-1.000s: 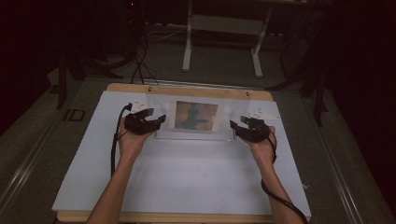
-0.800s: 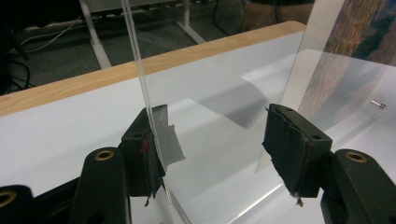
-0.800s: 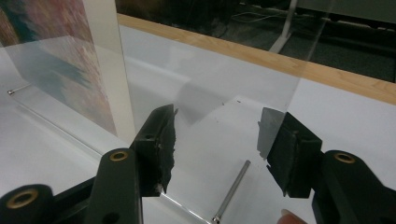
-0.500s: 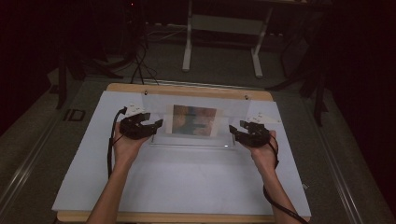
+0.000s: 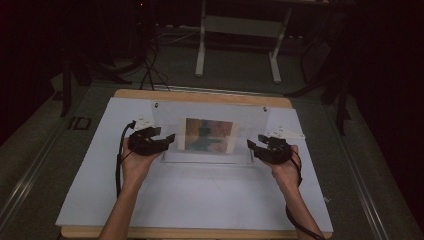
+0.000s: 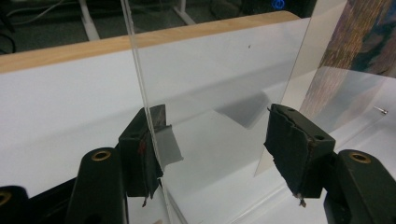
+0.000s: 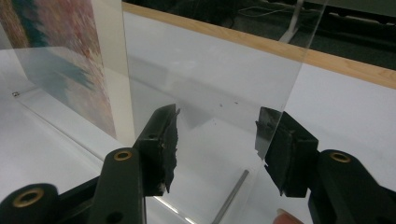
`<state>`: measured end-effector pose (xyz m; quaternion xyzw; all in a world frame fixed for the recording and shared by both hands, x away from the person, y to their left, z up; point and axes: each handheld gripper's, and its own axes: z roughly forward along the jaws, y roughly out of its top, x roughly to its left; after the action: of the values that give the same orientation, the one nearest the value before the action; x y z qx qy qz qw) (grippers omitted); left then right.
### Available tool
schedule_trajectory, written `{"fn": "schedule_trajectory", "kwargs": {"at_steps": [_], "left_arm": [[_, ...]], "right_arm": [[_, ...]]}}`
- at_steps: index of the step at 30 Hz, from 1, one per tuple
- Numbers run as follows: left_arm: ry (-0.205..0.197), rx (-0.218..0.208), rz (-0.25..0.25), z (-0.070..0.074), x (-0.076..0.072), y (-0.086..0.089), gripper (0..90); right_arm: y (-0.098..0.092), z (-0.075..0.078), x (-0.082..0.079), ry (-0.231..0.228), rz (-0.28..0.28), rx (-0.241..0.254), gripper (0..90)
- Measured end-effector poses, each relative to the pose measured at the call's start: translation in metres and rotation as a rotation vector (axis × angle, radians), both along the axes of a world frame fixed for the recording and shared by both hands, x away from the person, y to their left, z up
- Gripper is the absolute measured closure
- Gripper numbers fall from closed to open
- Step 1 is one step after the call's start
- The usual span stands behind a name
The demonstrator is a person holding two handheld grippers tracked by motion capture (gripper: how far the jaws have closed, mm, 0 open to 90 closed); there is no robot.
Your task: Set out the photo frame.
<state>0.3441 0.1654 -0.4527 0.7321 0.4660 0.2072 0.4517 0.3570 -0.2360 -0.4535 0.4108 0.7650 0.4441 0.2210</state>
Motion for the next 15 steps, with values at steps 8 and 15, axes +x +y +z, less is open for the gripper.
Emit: {"fn": "schedule_trajectory", "kwargs": {"at_steps": [8,15], "left_arm": [[0.003,0.033,0.017,0.0011,-0.0067,0.0004,37.5],[-0.014,0.015,0.006,-0.0013,-0.0062,0.0040,36.6]], "right_arm": [[0.0022,-0.0080,-0.0009,0.018,0.008,0.013,47.8],[0.0030,-0.0081,-0.0057,0.016,0.013,0.026,49.3]]}}
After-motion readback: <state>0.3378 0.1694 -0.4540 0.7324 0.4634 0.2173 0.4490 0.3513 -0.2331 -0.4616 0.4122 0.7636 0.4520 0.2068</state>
